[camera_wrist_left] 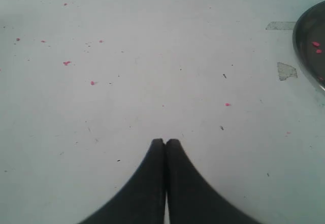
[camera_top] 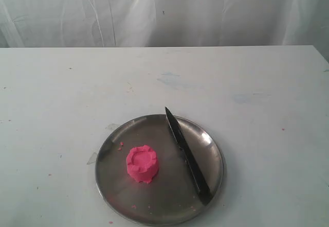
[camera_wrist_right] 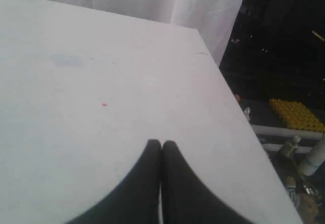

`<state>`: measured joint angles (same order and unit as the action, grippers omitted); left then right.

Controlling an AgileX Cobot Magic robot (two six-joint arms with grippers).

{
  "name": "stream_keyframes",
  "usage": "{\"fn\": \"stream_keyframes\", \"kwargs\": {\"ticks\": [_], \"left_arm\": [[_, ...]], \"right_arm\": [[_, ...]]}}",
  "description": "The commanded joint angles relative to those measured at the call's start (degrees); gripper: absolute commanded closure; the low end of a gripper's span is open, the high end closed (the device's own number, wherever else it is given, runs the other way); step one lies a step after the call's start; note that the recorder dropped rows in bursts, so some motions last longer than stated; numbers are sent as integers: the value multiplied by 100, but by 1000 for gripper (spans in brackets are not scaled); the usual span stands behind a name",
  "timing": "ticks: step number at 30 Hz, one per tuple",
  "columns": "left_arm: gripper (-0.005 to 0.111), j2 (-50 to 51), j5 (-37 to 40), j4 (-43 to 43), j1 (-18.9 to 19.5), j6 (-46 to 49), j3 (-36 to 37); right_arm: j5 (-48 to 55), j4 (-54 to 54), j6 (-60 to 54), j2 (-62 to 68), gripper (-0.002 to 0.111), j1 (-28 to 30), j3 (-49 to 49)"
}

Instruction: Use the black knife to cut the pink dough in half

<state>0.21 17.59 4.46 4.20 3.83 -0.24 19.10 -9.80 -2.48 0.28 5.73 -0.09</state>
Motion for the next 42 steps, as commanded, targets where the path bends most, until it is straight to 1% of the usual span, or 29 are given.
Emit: {"fn": "stream_keyframes", "kwargs": {"ticks": [1,5,8,15,18,22,24,26,29,32,36,39,42], "left_arm": [[107,-21,-8,19,24,3,24],[107,-21,-8,19,24,3,24],[107,-21,-8,19,24,3,24],[107,-21,-8,19,24,3,24],[107,-21,-8,19,24,3,24],[107,-21,-8,19,24,3,24],[107,-21,-8,19,24,3,24],[107,-21,-8,19,24,3,24],[107,-21,-8,19,24,3,24],[107,-21,-8,19,24,3,24],[107,-21,-8,19,24,3,24],[107,-21,-8,19,24,3,24],[107,-21,-8,19,24,3,24]], "right_arm": [[-304,-117,-269,-28,108,-2,9],[-637,-185,-340,-28,108,-2,9],[-1130,-133,-291,-28,108,-2,9],[-2766,-56,-231,-28,108,-2,9],[-4075,88,-112,-28,108,-2,9],[-6352,314,1200,-28,108,-2,9],[-7065,458,1492,-28,108,-2,9],[-7533,432,2260,-28,108,-2,-88],[-7606,395,3549,-28,108,-2,-457],[-7526,409,4437,-28,108,-2,-896],[-7259,558,4527,-28,108,-2,-1674],[-7162,980,4515,-28,108,-2,-2250],[-7123,1023,4393,134,108,-2,-2711]]}}
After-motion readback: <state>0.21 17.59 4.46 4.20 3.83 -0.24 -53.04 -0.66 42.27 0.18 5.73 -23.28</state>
